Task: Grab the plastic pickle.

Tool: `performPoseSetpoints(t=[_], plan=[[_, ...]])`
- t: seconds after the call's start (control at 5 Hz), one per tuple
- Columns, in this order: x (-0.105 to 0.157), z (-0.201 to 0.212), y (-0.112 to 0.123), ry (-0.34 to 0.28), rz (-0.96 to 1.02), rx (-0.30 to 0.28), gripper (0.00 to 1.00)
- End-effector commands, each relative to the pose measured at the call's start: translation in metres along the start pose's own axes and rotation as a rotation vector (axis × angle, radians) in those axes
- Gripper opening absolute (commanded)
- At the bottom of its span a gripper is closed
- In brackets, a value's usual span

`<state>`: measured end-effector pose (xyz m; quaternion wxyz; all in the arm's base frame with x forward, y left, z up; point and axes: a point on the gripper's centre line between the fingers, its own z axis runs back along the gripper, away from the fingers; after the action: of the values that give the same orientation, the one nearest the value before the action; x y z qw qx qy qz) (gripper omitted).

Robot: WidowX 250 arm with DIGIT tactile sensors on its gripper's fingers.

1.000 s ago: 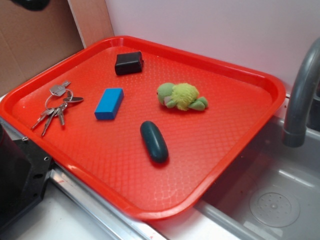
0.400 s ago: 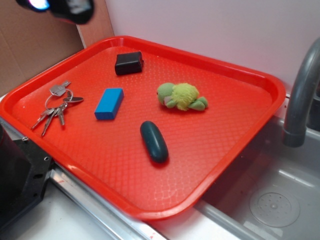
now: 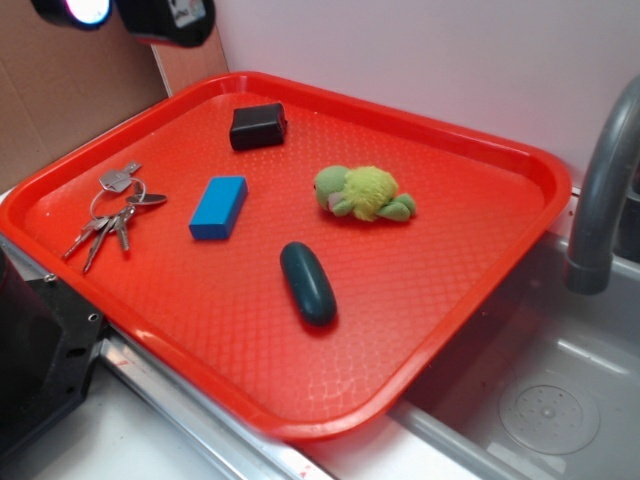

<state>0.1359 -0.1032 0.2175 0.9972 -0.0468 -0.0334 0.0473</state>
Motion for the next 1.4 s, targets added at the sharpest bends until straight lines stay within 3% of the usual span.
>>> performPoseSetpoints(t=[0.0, 0.2, 0.4, 0.6, 1.0, 1.2], plan=[[0.038, 0.023, -0.009, -0.231, 0.468, -0.122, 1.00], [0.044, 0.008, -0.009, -0.249, 0.715, -0.074, 1.00], [0.047, -0.017, 0.002, -0.220, 0.965, 0.006, 1.00], [0.049, -0.027, 0.004, -0.179, 0.970, -0.015, 1.00], [0.049, -0.027, 0.004, -0.179, 0.970, -0.015, 1.00], [0.064, 0.018, -0.005, -0.442, 0.971, -0.090, 1.00]])
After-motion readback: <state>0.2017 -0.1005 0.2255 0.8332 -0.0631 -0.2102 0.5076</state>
